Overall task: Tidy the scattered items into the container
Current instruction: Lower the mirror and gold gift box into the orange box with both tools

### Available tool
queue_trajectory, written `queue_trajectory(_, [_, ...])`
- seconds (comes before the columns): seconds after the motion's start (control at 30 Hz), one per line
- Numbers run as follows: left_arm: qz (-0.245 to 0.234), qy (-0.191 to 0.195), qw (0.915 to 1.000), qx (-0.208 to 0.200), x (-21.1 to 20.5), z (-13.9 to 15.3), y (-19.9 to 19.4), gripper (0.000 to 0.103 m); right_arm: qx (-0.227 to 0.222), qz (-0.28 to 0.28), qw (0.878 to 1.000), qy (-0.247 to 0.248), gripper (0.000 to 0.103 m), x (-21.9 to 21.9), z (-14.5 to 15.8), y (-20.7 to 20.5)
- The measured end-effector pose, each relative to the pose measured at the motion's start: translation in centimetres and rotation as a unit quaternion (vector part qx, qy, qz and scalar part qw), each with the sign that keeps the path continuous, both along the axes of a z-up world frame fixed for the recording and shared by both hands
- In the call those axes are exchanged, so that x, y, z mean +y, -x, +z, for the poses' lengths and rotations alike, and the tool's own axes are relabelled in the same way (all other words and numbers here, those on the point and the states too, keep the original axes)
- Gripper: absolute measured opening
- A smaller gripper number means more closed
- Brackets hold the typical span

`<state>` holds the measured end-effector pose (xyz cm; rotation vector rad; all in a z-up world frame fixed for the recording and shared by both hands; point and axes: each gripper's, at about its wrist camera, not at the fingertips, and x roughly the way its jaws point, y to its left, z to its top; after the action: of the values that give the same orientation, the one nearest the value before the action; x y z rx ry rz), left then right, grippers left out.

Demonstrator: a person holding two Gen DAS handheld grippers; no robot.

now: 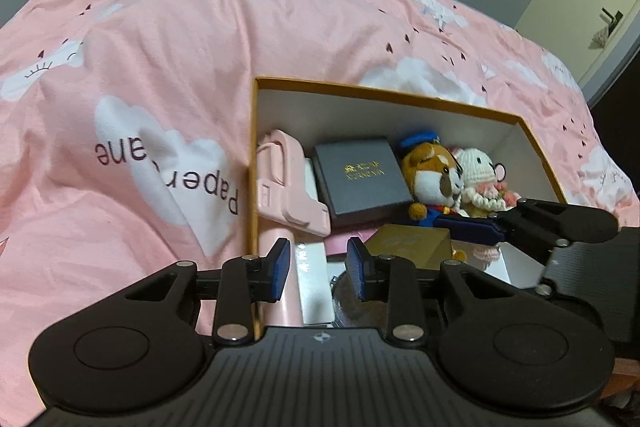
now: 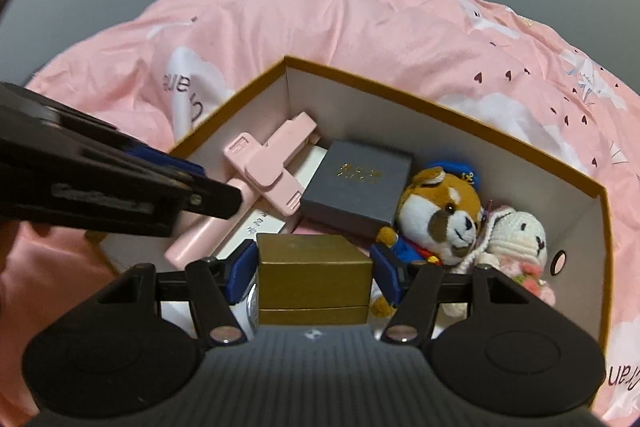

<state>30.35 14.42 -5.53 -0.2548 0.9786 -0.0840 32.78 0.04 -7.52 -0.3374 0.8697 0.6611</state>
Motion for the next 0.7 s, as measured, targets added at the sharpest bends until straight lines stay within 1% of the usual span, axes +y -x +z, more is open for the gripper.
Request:
queue_trajectory(0.17, [0.002, 0.007, 1.0000, -0.005, 0.5, 0.0, 0.2, 0.035, 0.010, -0.032, 0.999, 0.026, 0.064, 1.2, -1.0, -1.0])
queue_trajectory(0.3, [0.002, 0.008, 0.9999, -0.007, 0.5, 0.0, 0.4, 0.035, 0.000, -0.038, 0.998, 0.041, 0.064, 2.2, -1.2, -1.1])
queue_trajectory(0.4, [0.000, 0.005, 1.0000, -0.008, 0.5, 0.0, 0.5, 0.035, 0.004, -0.037, 0.998, 0.055, 0.064, 2.5, -1.1, -0.8])
queue_trajectory(0.5, [-0.001, 0.002, 0.9999, -0.010, 0.4, 0.1, 0.8, 0.035, 0.030, -0.036, 0.997, 0.055, 0.064, 2.0, -1.0, -0.7])
queue_trajectory(0.6, [-0.002, 0.001, 0.9999, -0.010, 0.2, 0.1, 1.0, 0.035, 0.075, -0.048, 0.995, 0.043, 0.064, 1.2, -1.3, -1.0])
queue_trajectory(0.7, [-0.003, 0.001, 0.9999, -0.010, 0.2, 0.1, 1.1, 0.035, 0.119, -0.066, 0.990, 0.029, 0.064, 0.5, -1.8, -1.4])
